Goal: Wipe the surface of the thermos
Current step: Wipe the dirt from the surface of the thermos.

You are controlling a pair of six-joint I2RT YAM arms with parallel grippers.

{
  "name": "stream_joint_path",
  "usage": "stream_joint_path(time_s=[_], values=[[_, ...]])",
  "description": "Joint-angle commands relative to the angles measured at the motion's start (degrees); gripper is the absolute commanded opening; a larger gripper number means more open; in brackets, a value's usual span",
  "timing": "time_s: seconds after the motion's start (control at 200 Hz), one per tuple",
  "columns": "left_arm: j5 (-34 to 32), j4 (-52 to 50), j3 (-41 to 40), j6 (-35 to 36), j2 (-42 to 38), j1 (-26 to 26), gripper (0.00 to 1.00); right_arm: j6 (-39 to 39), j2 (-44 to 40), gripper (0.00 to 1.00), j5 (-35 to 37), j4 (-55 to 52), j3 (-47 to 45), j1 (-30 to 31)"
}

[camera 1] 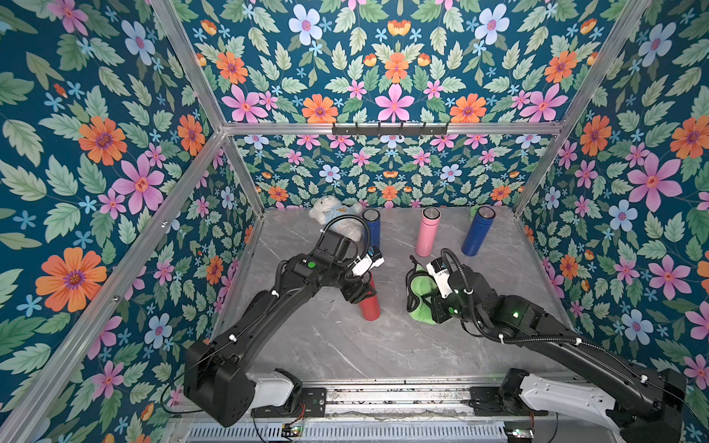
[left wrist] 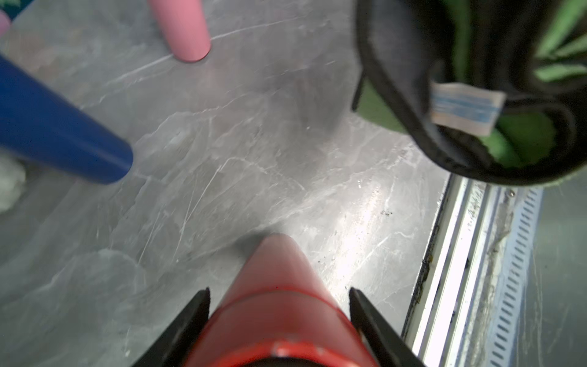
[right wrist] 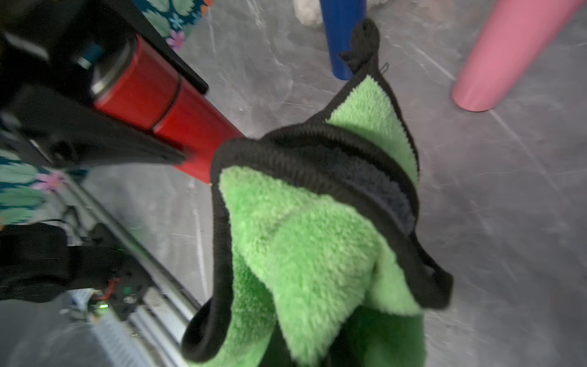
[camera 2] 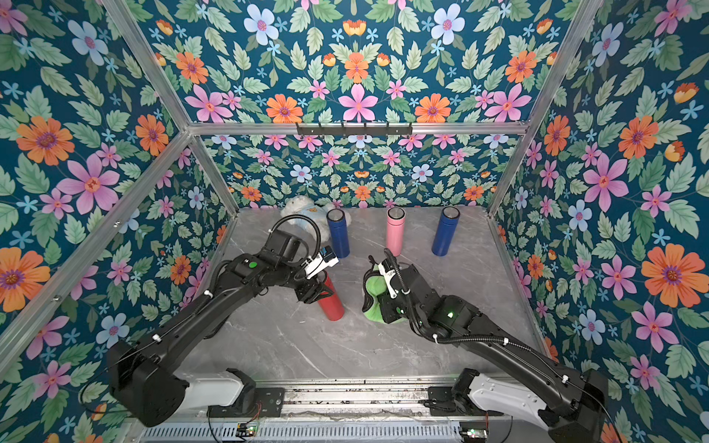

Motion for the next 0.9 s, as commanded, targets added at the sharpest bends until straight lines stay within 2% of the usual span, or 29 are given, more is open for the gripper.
stream_joint_path(time_s=[0.0, 0.15, 0.44, 0.51, 0.71, 0.895], values=[[7.24, 8.96, -3.37, 11.01, -3.39, 0.03, 0.0, 5.79, 2.01, 0.0, -13.63, 7.82, 1.35, -2.49], [9.6, 5.44, -1.48, 18.46, -1.66, -0.08, 0.0, 9.59, 7.34, 0.0, -21.12, 17.0, 1.88, -4.65], [5.02, 2.05, 1.18, 26.37, 4.93, -2.94, 0.0, 13.57, 15.75, 0.0, -25.38, 29.9, 1.78, -6.59], [5.57, 1.51, 0.93, 28.62, 6.02, -3.42, 0.0, 14.88, 16.66, 0.0, -26.51, 32.67, 0.94, -7.61], [8.1, 4.11, -1.77, 31.3, 6.44, -3.93, 0.0, 17.75, 20.4, 0.0, -28.55, 40.38, -2.73, -8.64], [8.28, 4.37, -1.52, 32.17, 7.55, -4.05, 0.0, 21.82, 27.01, 0.0, -29.39, 52.98, -9.77, -8.59]])
